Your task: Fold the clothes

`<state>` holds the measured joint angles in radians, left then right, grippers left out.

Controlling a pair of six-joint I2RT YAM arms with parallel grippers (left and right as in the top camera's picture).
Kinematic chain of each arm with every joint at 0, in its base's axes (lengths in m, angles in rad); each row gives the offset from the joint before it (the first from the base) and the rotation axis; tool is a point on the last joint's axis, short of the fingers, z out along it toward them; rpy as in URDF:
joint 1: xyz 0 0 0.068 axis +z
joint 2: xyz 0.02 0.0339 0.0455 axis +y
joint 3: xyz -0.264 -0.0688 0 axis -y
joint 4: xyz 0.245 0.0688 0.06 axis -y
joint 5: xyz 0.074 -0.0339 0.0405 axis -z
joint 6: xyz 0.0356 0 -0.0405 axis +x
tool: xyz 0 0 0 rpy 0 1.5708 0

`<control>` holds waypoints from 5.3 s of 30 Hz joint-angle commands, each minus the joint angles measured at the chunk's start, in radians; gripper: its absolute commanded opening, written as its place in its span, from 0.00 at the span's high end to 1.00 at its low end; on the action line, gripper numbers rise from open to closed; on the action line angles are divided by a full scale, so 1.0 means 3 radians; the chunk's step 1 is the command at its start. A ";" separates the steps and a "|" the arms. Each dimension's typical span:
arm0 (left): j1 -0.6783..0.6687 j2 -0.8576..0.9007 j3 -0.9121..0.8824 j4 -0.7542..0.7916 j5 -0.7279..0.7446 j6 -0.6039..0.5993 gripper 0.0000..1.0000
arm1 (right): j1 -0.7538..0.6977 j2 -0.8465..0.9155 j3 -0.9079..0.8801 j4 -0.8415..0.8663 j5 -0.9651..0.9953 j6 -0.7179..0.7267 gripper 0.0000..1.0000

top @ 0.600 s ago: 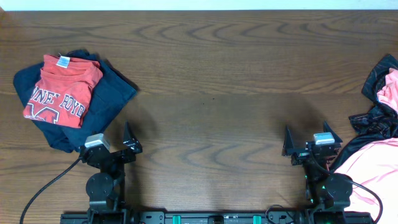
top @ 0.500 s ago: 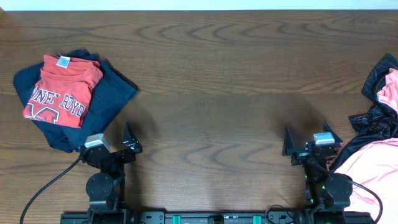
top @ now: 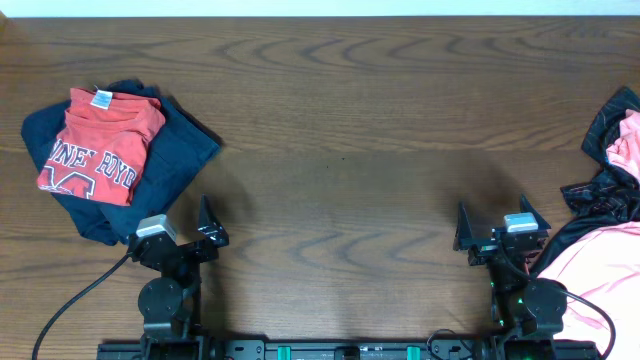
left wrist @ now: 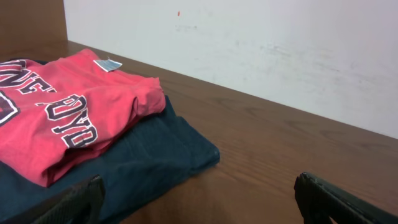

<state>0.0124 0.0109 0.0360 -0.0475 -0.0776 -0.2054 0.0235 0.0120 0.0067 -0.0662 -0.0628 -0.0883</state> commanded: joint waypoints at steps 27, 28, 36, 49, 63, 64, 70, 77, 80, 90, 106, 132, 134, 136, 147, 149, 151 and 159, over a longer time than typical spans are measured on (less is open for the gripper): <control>0.0017 -0.0023 -0.0107 -0.0060 0.0023 0.0032 0.02 | -0.0011 -0.0020 -0.0004 -0.0014 -0.0001 -0.0033 0.01; 0.0017 -0.0023 -0.0107 -0.0060 0.0024 0.0032 0.02 | -0.0011 -0.0020 -0.0004 -0.0014 -0.0001 -0.0033 0.01; 0.0017 -0.0023 -0.0107 -0.0060 0.0060 0.0031 0.02 | -0.0011 -0.0019 -0.0004 -0.0014 -0.0004 0.0085 0.01; 0.0017 0.0097 0.0011 -0.0203 0.0167 0.0032 0.02 | -0.0011 0.0005 0.0029 -0.0076 0.0043 0.0575 0.01; 0.0014 0.1560 0.1459 -0.1503 0.0490 0.0032 0.02 | -0.0011 0.1209 0.1507 -0.1865 0.0182 0.1097 0.01; 0.0014 0.1705 0.1596 -0.1621 0.0498 0.0032 0.02 | -0.0011 0.1381 0.1639 -0.2040 0.0182 0.1162 0.01; 0.0014 0.2352 0.2195 -0.2188 0.0498 0.0032 0.02 | -0.0011 0.2265 0.2247 -0.2598 -0.0019 0.1284 0.01; 0.0014 0.2564 0.2252 -0.2248 0.0498 0.0029 0.02 | -0.0081 0.2879 0.2298 -0.3307 0.1125 0.2640 0.01; 0.0014 0.2564 0.2253 -0.2246 0.0498 0.0029 0.02 | -0.0173 0.3162 0.2210 -0.3541 0.1423 0.3221 0.01; 0.0014 0.2565 0.2252 -0.2244 0.0497 0.0031 0.02 | -0.0478 0.3658 0.1788 -0.3466 0.1577 0.3892 0.01; 0.0014 0.2575 0.2252 -0.2219 0.0496 0.0031 0.02 | -0.0973 0.3663 0.1330 -0.2763 0.1849 0.4140 0.07; 0.0014 0.2574 0.2252 -0.2155 0.0496 0.0031 0.02 | -0.1278 0.3662 0.1396 -0.2585 0.1839 0.3737 0.99; 0.0014 0.2574 0.2252 -0.2138 0.0496 0.0031 0.02 | -0.1278 0.3660 0.1503 -0.2616 0.1726 0.3619 0.99; 0.0014 0.2574 0.2252 -0.2126 0.0496 0.0031 0.02 | -0.1277 0.3646 0.1704 -0.2684 0.1537 0.3477 0.99; 0.0014 0.2574 0.2252 -0.2079 0.0496 0.0031 0.02 | -0.1253 0.3610 0.3474 -0.2749 -0.0243 0.1778 0.99; 0.0014 0.2574 0.2252 -0.2071 0.0496 0.0031 0.02 | -0.1205 0.3610 0.3764 -0.2715 -0.0788 0.1422 0.99; 0.0014 0.2574 0.2252 -0.2070 0.0496 0.0031 0.02 | -0.1152 0.3610 0.3929 -0.2668 -0.1152 0.1230 0.99; 0.0014 0.2574 0.2252 -0.2070 0.0497 0.0031 0.02 | -0.0688 0.3610 0.4251 -0.1699 -0.1816 0.1040 0.99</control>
<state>0.0124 0.7837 0.6907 -0.6724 0.0692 -0.2054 -0.2317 1.1042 1.2472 -0.6224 -0.4744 0.2790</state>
